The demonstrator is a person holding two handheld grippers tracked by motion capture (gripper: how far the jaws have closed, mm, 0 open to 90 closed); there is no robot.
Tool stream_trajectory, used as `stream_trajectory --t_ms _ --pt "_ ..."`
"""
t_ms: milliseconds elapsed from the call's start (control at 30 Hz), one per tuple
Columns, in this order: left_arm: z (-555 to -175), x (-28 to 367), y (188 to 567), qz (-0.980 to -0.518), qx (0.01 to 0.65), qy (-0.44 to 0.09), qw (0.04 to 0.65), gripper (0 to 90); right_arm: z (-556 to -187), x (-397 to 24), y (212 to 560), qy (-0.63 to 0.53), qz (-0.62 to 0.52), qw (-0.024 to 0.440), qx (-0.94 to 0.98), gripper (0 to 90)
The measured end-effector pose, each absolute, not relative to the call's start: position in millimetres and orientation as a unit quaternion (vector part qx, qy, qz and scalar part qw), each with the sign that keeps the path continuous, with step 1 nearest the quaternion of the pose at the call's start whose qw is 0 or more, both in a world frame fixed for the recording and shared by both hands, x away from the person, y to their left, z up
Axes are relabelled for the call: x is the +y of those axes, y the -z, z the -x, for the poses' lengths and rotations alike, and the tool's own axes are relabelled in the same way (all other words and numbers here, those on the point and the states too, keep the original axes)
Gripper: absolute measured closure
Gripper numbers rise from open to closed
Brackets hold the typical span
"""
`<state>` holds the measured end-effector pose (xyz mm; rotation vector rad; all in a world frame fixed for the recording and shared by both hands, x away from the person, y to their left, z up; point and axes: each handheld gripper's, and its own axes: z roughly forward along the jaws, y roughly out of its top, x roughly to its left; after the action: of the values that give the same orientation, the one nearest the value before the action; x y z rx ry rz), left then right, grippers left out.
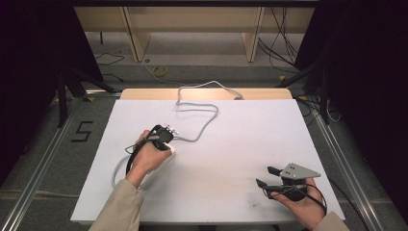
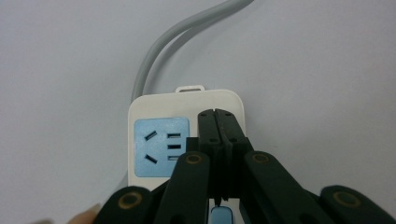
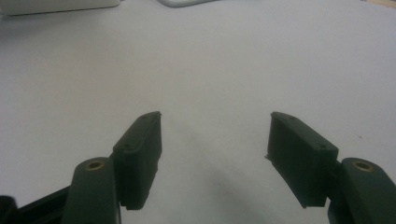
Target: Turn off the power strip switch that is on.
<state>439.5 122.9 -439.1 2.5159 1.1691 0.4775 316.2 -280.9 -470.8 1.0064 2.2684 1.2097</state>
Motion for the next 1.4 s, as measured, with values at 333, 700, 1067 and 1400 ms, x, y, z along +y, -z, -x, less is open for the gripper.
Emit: stream_trajectory --t_ms 333,700,1067,1400 --pt "-439.8 122.1 439.6 -0.882 0.412 -0.166 0.159 89.9 -316.2 -280.8 470.9 -0.429 -0.357 0.189 0.808 36.1" --pt "-439.5 119.5 440.0 -0.883 0.409 -0.172 0.151 89.9 -316.0 -280.5 470.8 -0.430 -0.356 0.190 0.808 36.1" --pt "-441.7 120.8 439.4 -0.885 0.411 -0.162 0.151 90.0 -315.8 -280.9 470.5 -0.430 -0.355 0.190 0.808 36.1" --pt "-442.5 119.6 439.0 -0.885 0.413 -0.160 0.146 90.0 -315.4 -281.6 470.2 -0.430 -0.356 0.191 0.807 36.1"
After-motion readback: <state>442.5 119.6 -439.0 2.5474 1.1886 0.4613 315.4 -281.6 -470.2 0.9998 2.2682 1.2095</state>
